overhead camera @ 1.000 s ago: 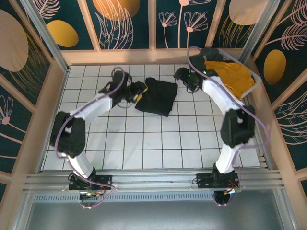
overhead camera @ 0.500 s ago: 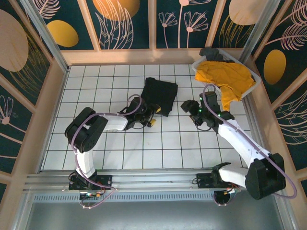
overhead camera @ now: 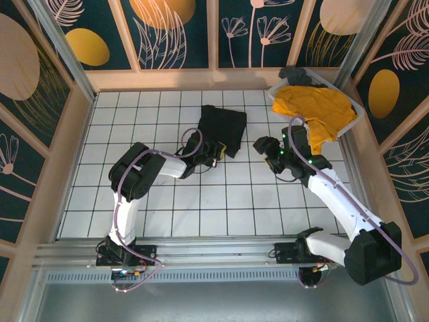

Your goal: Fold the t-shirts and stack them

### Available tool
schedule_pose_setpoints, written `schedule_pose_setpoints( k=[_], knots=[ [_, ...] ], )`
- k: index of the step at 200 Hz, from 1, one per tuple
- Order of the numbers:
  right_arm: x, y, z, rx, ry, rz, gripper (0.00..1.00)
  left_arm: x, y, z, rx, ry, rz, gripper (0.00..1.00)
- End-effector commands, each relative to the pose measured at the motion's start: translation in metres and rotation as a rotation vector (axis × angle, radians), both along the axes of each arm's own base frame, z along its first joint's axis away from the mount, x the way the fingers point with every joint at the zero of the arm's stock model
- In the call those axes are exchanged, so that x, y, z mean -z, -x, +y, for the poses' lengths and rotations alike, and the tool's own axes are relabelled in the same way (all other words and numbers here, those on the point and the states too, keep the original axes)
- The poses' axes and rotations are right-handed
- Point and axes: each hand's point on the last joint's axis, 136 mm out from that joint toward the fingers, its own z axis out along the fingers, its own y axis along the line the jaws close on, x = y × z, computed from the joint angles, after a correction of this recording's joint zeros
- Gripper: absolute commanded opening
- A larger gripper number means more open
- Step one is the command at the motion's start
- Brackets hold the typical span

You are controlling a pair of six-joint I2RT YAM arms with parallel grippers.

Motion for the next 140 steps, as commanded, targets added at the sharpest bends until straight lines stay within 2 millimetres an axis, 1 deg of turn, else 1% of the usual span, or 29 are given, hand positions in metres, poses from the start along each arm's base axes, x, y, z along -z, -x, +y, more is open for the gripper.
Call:
schedule_pose_setpoints(
  k=[1,13,23,35,50,63,71,77,86,88,93,102,112,127,140],
  knots=[
    [-0.006,-0.003,0.006,-0.035,-0.002,-0.007,0.67,-0.012,-0.035,0.07,-0.193,0.023,-0.059,0.0],
    [-0.005,-0.004,0.008,-0.042,-0.008,-0.007,0.67,-0.01,-0.042,0.11,-0.244,0.006,-0.069,0.0],
    [-0.003,-0.005,0.01,-0.046,-0.007,-0.006,0.67,-0.014,-0.049,0.142,-0.266,-0.011,-0.094,0.0],
    [-0.002,-0.005,0.01,-0.051,-0.012,-0.008,0.67,-0.017,-0.057,0.176,-0.261,-0.033,-0.123,0.0],
    [-0.002,-0.005,0.014,-0.067,-0.023,-0.022,0.67,-0.019,-0.067,0.214,-0.228,-0.078,-0.177,0.0],
    [-0.004,-0.006,0.019,-0.096,-0.045,-0.047,0.67,-0.018,-0.074,0.241,-0.17,-0.131,-0.219,0.0],
    [-0.006,-0.006,0.023,-0.116,-0.059,-0.069,0.67,-0.013,-0.075,0.254,-0.119,-0.175,-0.227,0.0],
    [-0.009,-0.006,0.026,-0.129,-0.069,-0.085,0.67,-0.009,-0.076,0.27,-0.101,-0.22,-0.226,0.0],
    [-0.01,-0.007,0.028,-0.149,-0.075,-0.102,0.67,0.007,-0.067,0.29,-0.079,-0.285,-0.182,0.0],
    [-0.01,-0.007,0.029,-0.153,-0.074,-0.104,0.67,0.001,-0.072,0.294,-0.078,-0.299,-0.199,0.0],
    [-0.01,-0.007,0.028,-0.156,-0.069,-0.106,0.67,0.003,-0.072,0.306,-0.08,-0.321,-0.193,0.0],
    [-0.008,-0.008,0.027,-0.161,-0.053,-0.104,0.67,0.009,-0.068,0.322,-0.084,-0.336,-0.182,0.0],
    [-0.009,-0.01,0.028,-0.175,-0.037,-0.109,0.67,0.012,-0.064,0.334,-0.088,-0.337,-0.181,0.0],
    [-0.011,-0.013,0.031,-0.202,-0.028,-0.116,0.68,0.016,-0.062,0.342,-0.072,-0.349,-0.179,0.0],
    [-0.013,-0.015,0.034,-0.223,-0.025,-0.132,0.7,0.016,-0.06,0.347,-0.063,-0.393,-0.166,0.0]
  ],
)
